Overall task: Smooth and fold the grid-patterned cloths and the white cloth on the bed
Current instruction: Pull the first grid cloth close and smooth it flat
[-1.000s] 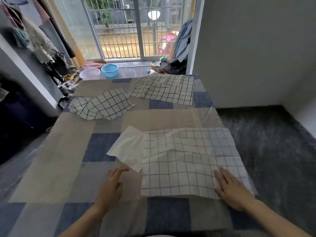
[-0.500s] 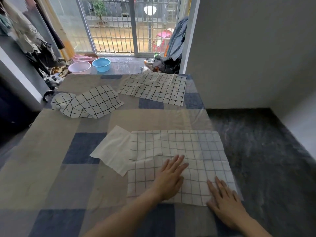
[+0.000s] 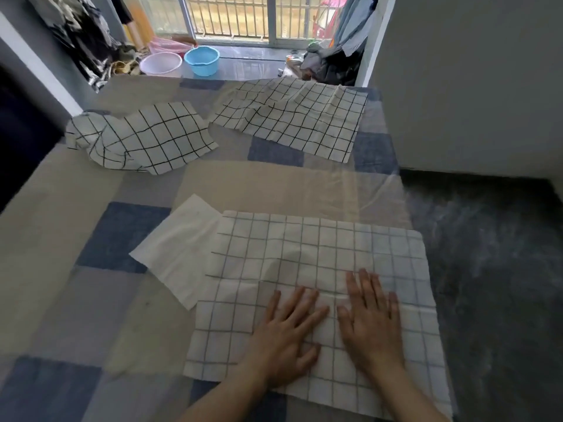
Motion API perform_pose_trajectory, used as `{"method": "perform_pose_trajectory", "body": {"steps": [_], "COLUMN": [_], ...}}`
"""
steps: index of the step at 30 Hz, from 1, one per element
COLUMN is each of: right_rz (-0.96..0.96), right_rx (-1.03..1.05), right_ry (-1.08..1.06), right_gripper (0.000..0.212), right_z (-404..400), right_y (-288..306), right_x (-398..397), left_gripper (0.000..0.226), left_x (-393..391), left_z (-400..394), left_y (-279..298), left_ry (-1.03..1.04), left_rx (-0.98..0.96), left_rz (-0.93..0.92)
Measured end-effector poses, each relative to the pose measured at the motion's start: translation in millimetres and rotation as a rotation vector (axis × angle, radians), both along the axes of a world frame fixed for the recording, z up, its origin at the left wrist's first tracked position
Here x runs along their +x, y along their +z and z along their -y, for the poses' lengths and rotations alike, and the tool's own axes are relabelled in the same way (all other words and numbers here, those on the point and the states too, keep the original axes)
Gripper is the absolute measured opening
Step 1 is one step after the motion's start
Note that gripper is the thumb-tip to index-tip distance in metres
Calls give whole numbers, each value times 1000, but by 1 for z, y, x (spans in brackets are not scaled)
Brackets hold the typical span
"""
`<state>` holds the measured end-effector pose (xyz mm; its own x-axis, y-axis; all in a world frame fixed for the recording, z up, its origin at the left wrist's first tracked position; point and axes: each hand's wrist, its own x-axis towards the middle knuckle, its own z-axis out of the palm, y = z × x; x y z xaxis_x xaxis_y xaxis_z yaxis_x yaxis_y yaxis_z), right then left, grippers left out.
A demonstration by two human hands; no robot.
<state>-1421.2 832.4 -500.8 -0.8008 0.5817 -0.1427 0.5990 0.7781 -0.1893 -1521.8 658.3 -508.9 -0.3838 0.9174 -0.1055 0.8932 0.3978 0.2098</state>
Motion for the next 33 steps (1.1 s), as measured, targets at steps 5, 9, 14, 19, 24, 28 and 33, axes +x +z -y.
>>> {"method": "perform_pose_trajectory", "body": {"steps": [5,9,14,19,24,28,33], "right_rz": [-25,-30,-31,-45,-51,-22,-12], "right_rx": [42,28,27,18,16,37,78], "right_ry": [6,2,16,25,21,19,42], "right_gripper": [67,69,68,69,69,68,69], "right_z": [-1,-1,0,1,0,0,-3], "right_y": [-6,-4,-4,0,-1,-6,-11], "right_x": [1,-1,3,4,4,3,3], "left_gripper": [70,69,62,56,59,57,59], "left_x": [1,-1,-8,-47,-44,22,60], "left_z": [0,-1,26,157,116,-9,-24], "left_y": [2,3,6,6,40,40,6], "left_ry": [10,-6,20,476,426,194,223], "left_rx": [-19,-31,-11,-48,92,215,118], "left_rz": [-14,-31,-54,-191,-173,56,73]}}
